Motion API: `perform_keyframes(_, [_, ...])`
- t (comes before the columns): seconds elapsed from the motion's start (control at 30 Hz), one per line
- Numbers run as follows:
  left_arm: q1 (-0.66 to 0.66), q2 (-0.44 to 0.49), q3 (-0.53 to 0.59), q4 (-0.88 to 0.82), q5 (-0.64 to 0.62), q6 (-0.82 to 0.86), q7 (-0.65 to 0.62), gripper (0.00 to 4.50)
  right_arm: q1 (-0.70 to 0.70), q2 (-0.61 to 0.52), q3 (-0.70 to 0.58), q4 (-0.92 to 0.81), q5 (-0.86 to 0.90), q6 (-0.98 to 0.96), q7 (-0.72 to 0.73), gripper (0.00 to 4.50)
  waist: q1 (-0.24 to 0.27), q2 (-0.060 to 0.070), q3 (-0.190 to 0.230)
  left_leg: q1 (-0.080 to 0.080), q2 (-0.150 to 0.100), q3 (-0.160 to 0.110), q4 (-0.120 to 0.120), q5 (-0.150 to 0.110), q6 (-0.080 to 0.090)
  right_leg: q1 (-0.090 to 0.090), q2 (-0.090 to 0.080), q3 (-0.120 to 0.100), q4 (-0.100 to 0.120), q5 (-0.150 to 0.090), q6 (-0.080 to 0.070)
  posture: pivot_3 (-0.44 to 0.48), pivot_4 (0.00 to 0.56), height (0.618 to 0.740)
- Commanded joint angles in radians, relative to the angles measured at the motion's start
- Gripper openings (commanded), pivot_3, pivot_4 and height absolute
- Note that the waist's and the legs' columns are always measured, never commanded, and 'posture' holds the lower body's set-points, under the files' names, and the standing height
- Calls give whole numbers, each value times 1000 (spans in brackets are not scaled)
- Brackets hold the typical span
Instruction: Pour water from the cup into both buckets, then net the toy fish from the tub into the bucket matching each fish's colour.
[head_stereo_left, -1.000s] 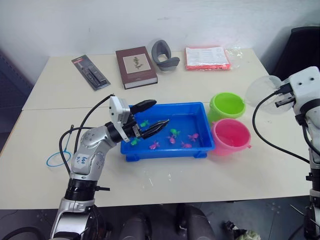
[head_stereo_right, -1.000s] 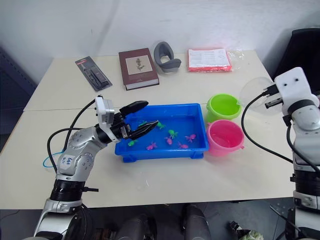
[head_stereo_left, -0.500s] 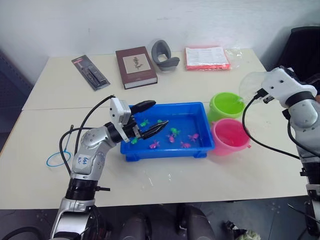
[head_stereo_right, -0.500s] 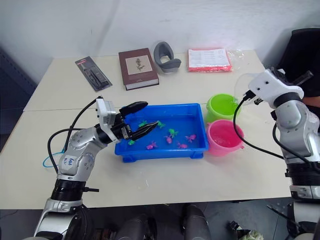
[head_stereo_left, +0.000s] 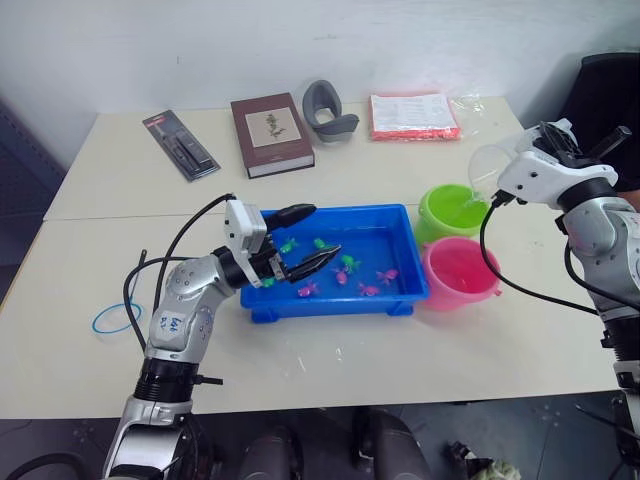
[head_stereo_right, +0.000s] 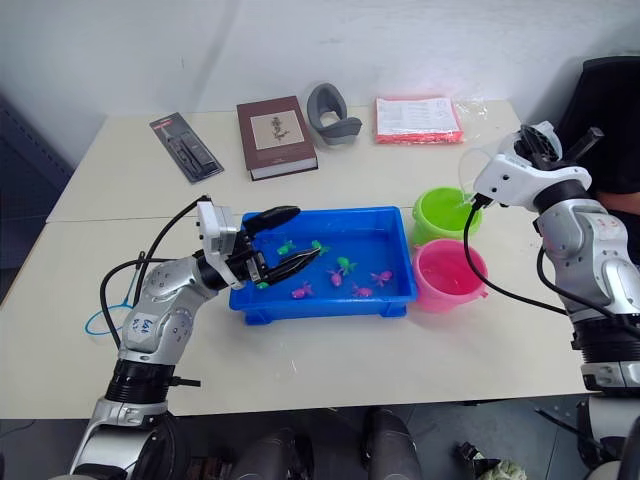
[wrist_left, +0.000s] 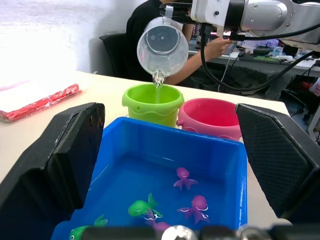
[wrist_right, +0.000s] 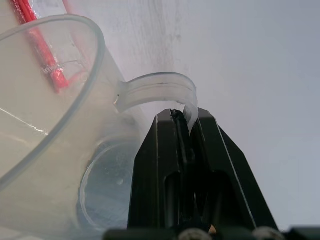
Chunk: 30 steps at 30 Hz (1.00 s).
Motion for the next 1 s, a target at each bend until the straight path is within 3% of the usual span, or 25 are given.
perform_keyframes(0.03, [8,-5,-1,-21,4,-22,1,4500,-33,-33,-1,3,-44,-53,-56,47,0,0,0,0,0,0,0,0,0,0,0,0,0,0,0,0,150,740])
perform_keyframes(0.33, [10,-12,-4,-21,0,-27,0,4500,5,-44,-26,39,-37,-152,-127,47,-1,0,0,0,0,0,0,0,0,0,0,0,0,0,0,0,150,740])
perform_keyframes(0.47, [12,-17,-6,-27,-1,-24,0,4500,40,-9,-97,16,63,-141,-127,47,1,0,0,0,0,0,0,0,0,0,0,0,0,0,0,0,150,740])
perform_keyframes(0.63, [17,-7,0,-35,-7,-16,-10,4500,96,70,-261,-87,273,20,-46,47,2,0,0,0,1,0,0,0,0,0,0,0,0,0,0,0,150,740])
perform_keyframes(0.8, [15,14,11,-31,-15,-8,-26,4500,158,191,-515,-272,564,368,13,47,4,0,0,-1,0,-1,0,0,0,0,0,-1,0,0,0,0,150,740])
perform_keyframes(0.93, [13,21,6,-38,-29,7,-47,4500,179,348,-761,-383,759,610,-102,47,5,-1,0,-1,0,-1,0,0,1,0,0,-1,1,0,0,0,150,740])
perform_keyframes(1.0, [14,22,5,-48,-44,21,-61,4500,192,397,-826,-413,806,682,-144,47,5,-1,0,-1,0,-1,0,0,1,0,0,0,1,0,0,0,150,740])
